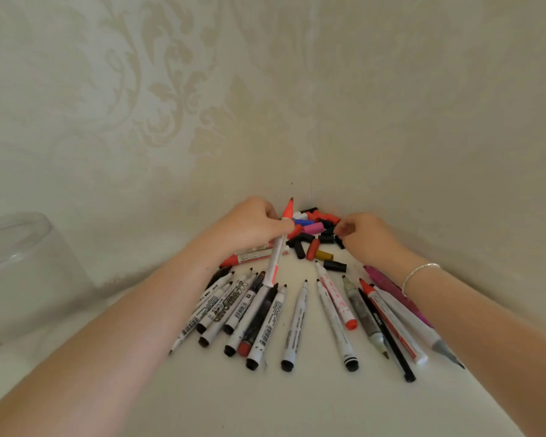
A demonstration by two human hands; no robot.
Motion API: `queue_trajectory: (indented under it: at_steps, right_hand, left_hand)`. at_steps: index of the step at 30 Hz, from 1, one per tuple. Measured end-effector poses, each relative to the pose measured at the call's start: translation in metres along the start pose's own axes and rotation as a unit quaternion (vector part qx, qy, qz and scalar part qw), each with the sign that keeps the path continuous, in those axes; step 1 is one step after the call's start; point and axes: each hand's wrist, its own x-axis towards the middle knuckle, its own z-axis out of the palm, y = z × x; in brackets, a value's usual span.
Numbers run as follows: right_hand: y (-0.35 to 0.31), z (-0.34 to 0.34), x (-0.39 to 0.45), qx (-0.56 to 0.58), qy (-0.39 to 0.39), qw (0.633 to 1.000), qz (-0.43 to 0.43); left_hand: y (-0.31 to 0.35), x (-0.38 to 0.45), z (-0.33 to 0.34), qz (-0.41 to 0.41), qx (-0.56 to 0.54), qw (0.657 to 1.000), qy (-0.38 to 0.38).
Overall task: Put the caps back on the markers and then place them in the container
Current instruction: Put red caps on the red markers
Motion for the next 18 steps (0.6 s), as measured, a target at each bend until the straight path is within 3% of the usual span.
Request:
queue_trajectory:
  at_steps: [3,10,14,18]
  right_hand:
    - [-0.008,0.015,0.007,-0.008,-0.008,1.0,-0.006]
    - [-0.032,0.037,0.031,-0.134,-0.05,0.981,-0.129]
    - [-0.041,0.044,0.045,-0.255,-0.076,0.949,-0.168]
    - [-0.039,0.058,0.06,-0.383,-0.051,0.893,-0.229]
  left_hand:
    - [-0.012,0.008,-0.011,-0.014,-0.035,0.999,0.004]
    - [-0.035,0.014,-0.031,-0.035,-0.119,0.991,-0.046]
    - [-0.044,0.017,-0.034,-0.029,-0.156,0.985,-0.065]
    - [-0.048,0.023,-0.037,-0.009,-0.191,0.978,-0.079]
